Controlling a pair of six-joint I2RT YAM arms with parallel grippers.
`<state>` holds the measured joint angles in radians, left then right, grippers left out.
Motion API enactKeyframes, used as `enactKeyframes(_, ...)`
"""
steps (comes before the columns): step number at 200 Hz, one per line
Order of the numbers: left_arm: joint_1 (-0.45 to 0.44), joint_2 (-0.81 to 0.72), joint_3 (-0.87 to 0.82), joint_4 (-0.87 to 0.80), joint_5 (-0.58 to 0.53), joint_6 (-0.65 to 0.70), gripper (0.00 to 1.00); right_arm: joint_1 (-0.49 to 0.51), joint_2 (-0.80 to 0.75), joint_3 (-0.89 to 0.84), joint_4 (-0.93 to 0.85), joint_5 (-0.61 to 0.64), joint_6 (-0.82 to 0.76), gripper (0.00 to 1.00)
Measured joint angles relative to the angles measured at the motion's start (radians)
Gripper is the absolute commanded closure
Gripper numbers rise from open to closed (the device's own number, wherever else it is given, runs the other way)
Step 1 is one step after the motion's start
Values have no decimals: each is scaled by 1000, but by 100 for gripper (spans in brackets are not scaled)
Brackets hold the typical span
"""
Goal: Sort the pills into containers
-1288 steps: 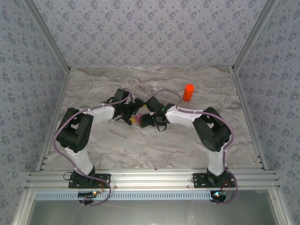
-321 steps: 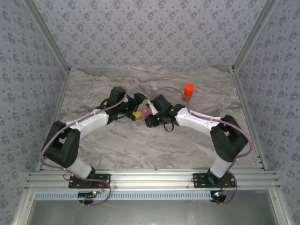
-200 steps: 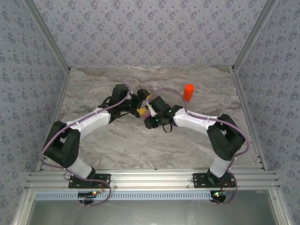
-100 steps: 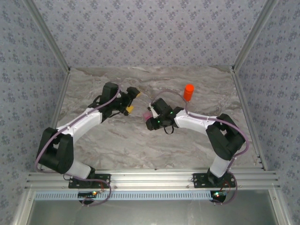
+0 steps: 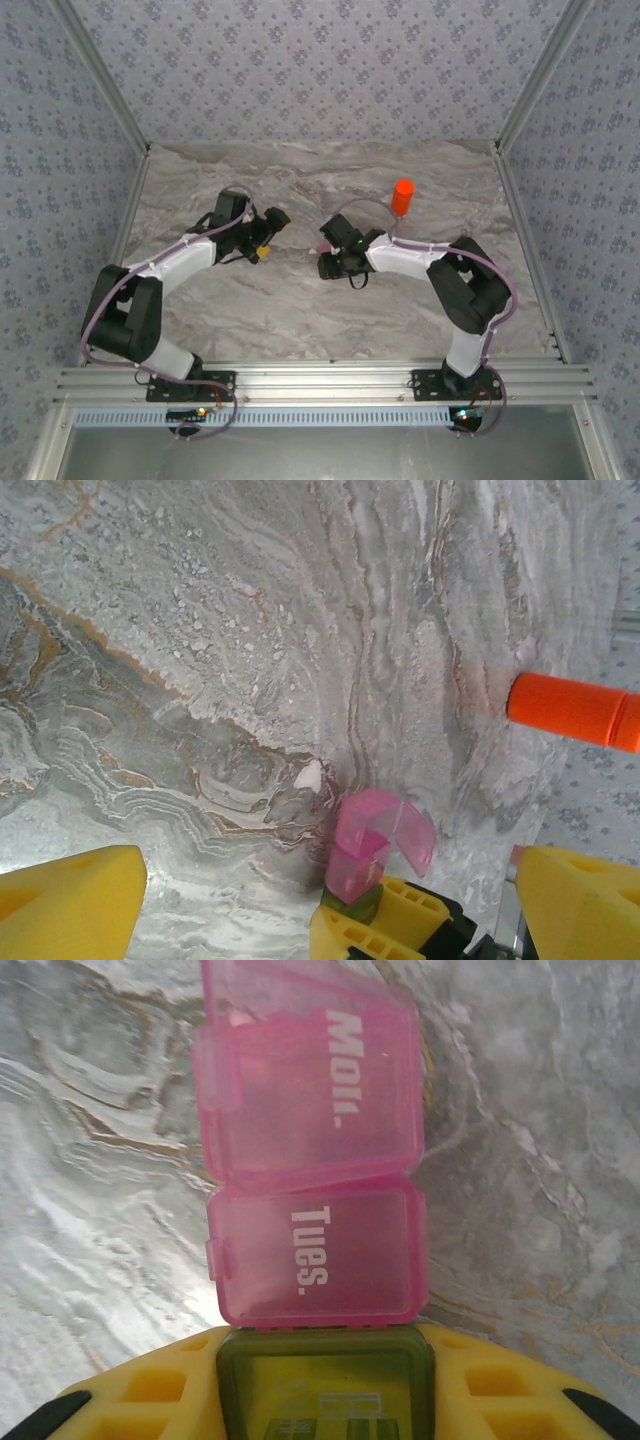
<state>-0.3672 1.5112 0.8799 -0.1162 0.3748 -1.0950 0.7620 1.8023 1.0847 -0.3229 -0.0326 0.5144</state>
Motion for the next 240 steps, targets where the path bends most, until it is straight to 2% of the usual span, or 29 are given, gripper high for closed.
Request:
enactKeyframes(31, 1, 10, 0, -1, 6, 14, 5, 13, 18, 16, -27, 25, 25, 61)
enactKeyframes(76, 1, 17, 6, -16, 6, 27, 4, 18, 25, 30, -34, 30, 43, 27)
enactKeyframes(95, 6, 17, 9, -23, 7, 41, 3, 20, 24, 37, -44, 29, 38, 20)
enactKeyframes(140, 19, -2, 8, -100, -2, 109, 2, 4, -86, 38, -104, 23, 30, 19)
enactKeyframes(170, -17, -70, -32, -124, -22, 134, 2, -71, -164, 63, -120, -7, 7, 19)
enactKeyframes(196, -54, -112, -95, -129, -51, 135, 2, -114, -113, 163, -153, -34, -40, 21)
enactKeyframes(240, -56, -130, -151, -146, -98, 111, 2, -83, 36, 317, -214, -42, -131, 32)
